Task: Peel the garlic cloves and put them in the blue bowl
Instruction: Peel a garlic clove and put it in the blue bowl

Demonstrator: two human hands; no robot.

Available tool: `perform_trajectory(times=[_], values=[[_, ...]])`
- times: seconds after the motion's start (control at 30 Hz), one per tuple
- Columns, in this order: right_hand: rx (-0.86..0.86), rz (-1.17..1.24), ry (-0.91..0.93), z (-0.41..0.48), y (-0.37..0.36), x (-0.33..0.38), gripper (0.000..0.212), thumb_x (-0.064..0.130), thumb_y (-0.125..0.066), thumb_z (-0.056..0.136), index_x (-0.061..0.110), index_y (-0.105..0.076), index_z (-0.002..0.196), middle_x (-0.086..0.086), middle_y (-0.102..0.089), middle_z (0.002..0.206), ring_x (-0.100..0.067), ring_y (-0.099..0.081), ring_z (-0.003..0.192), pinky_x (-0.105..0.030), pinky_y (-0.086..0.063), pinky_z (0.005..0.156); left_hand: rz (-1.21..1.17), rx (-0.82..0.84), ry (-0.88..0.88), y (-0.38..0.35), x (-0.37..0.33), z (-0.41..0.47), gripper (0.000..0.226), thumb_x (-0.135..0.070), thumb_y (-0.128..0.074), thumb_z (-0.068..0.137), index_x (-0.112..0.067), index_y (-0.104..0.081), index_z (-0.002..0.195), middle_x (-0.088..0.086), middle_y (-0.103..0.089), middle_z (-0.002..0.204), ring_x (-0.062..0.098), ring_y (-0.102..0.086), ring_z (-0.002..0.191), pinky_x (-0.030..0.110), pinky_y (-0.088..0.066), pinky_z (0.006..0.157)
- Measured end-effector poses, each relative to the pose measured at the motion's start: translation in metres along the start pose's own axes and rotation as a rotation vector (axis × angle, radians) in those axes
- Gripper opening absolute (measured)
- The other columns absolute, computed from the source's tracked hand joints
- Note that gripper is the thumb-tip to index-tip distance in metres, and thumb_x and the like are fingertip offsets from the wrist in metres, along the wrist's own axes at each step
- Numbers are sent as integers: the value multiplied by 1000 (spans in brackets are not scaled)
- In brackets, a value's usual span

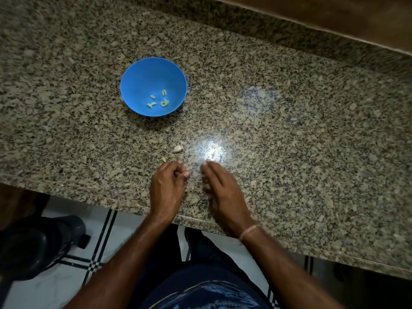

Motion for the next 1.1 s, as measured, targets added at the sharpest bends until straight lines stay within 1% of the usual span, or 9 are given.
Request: perform_trajectory(times=[0.1,0.2,0.33,0.5,0.63,0.73,0.87,0.97,1.1], values=[[-90,82,-226,-18,16,-23,58,37,-37,112,24,-18,165,4,-11,172,-13,-7,159,-45,-13,129,-32,1,17,2,1,-3,5,-18,-71,96,-17,-68,93,-15,-59,94,-4,-56,85,9,-39,67],[62,-156,-256,-37,4,-32,75,57,-21,108,18,6,165,-1,20,172,-18,20,158,-49,9,128,-33,6,3,3,2,-5,7,-19,-71,97,-21,-66,91,-11,-62,96,-4,-56,85,10,-39,66],[130,-291,-245,-29,-14,-25,84,63,-18,105,12,19,162,-6,29,169,-28,25,156,-62,11,124,-14,10,-21,4,4,-9,8,-22,-70,97,-20,-66,91,-9,-64,95,-1,-57,83,17,-40,64],[97,-181,-160,14,-16,4,80,57,-21,110,11,20,161,-8,29,169,-22,27,156,-53,10,128,-1,3,-11,8,9,-10,9,-23,-72,96,-21,-66,89,-11,-66,97,0,-61,84,16,-40,63],[141,-122,41,19,-22,18,69,37,-37,112,19,2,166,-5,12,173,-19,14,159,-45,-5,131,-9,5,-12,13,14,-11,8,-24,-72,96,-21,-67,90,-8,-66,94,5,-62,82,16,-39,64],[88,-229,170,1,-26,18,69,16,-59,105,15,-21,164,-7,-15,172,-24,-13,160,-44,-27,127,-17,-2,-3,15,18,-12,9,-24,-72,96,-22,-66,89,-8,-66,93,6,-61,82,17,-40,64],[-76,-167,217,-10,-15,13,38,15,-69,99,7,-62,136,-10,-60,144,-26,-58,126,-37,-60,94,-36,-5,6,15,20,-17,9,-24,-71,96,-22,-66,89,-7,-65,95,7,-61,83,24,-49,67],[-105,-154,180,-4,-8,15,22,14,-74,94,8,-67,114,-5,-65,118,-19,-57,101,-34,-58,71,-30,1,17,14,19,-19,9,-25,-71,96,-23,-66,89,-8,-63,96,3,-58,84,21,-43,65],[-89,-216,148,9,-10,17,16,14,-71,97,15,-58,105,1,-55,102,-10,-31,91,-23,-31,72,-7,14,17,9,16,-19,11,-26,-71,96,-23,-65,87,-9,-64,93,4,-57,83,21,-40,63]])
Point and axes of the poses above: each hand's wrist, its own z-axis towards the middle knuckle, its own y-axis out of the back of the hand, x = y × z, the point moved 7 cm from there along z, towards the middle knuckle
